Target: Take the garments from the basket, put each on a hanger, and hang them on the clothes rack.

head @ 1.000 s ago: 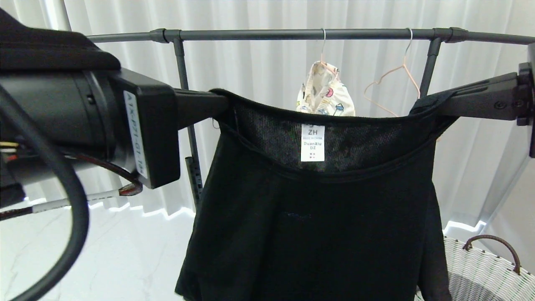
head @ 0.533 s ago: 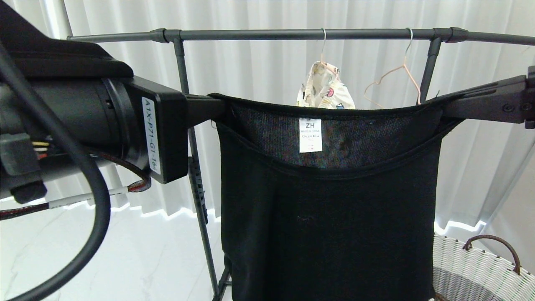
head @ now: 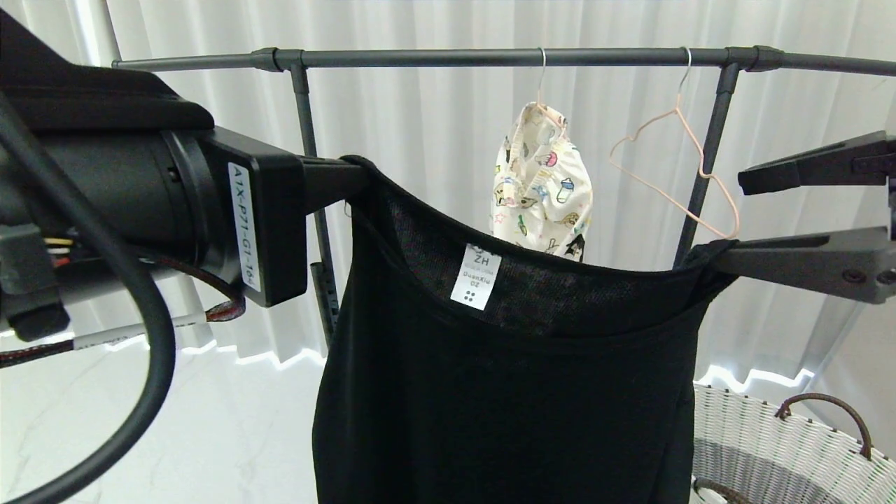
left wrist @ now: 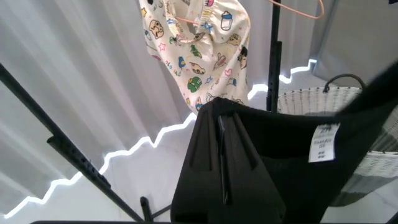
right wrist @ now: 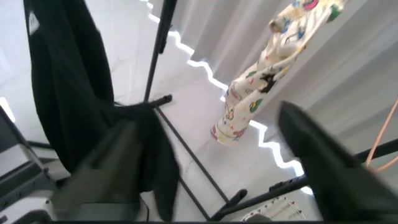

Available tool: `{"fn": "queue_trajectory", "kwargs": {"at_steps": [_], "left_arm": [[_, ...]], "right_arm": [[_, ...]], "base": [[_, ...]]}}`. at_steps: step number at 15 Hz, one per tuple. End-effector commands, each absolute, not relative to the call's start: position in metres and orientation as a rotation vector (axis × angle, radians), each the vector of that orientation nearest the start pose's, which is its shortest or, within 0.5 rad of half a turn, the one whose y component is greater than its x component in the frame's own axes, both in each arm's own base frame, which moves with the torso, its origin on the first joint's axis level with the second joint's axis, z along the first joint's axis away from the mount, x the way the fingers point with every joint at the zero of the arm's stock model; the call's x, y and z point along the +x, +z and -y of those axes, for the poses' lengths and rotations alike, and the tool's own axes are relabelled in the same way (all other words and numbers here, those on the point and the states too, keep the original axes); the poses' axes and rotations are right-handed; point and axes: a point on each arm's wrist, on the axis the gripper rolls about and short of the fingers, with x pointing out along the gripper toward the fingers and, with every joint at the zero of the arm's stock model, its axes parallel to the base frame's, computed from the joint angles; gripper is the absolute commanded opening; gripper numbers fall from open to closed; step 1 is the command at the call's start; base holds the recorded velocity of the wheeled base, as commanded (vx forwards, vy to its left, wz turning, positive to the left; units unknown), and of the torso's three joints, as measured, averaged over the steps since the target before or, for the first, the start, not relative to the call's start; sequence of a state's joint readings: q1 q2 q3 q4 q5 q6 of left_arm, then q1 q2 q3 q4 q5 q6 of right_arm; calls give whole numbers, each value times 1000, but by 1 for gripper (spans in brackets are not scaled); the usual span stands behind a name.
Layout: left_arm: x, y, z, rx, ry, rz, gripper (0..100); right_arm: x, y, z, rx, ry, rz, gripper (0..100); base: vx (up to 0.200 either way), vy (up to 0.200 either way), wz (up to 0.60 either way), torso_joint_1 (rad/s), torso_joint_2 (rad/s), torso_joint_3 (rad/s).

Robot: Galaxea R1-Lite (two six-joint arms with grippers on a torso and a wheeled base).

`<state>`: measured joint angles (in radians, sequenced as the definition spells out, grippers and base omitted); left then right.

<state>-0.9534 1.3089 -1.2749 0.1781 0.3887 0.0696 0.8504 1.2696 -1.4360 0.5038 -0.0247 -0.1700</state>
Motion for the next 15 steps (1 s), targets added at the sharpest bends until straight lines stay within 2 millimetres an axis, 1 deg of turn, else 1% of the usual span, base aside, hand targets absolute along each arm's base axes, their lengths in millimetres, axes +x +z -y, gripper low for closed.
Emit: {"fn": "queue_trajectory", "kwargs": {"at_steps": [1,3,4,5,8,10,12,13,14,15], "left_arm": [[126,337,154,211,-521,-154,0],[142,330,145,241,-380,-178,0],[144,329,144,245,-363,-181,0],[144,329,143,245,-363,-181,0],[143,324,142,257,-362,-194,0],[138,317,136,272,-357,-207,0],[138,299,118,359,-301,-248,0],[135,295,112,392,-298,-250,0],[133,293,110,398,-297,-253,0],[133,293,110,398,-297,-253,0]], "right_arm": [[98,352,-111,-299,848,-230,100],[85,350,-97,-289,856,-211,100],[81,350,-92,-284,853,-204,100],[80,347,-89,-282,836,-207,100],[90,340,-80,-286,705,-243,100],[102,334,-66,-297,474,-293,100],[114,316,-50,-320,236,-396,100],[119,305,-42,-329,128,-439,100],[121,299,-39,-338,58,-455,100],[121,299,-39,-337,55,-455,100]], "base": [[0,0,0,0,0,0],[0,0,0,0,0,0],[0,0,0,0,0,0],[0,0,0,0,0,0],[0,0,0,0,0,0],[0,0,0,0,0,0],[0,0,0,0,0,0],[0,0,0,0,0,0],[0,0,0,0,0,0],[0,0,0,0,0,0]]}}
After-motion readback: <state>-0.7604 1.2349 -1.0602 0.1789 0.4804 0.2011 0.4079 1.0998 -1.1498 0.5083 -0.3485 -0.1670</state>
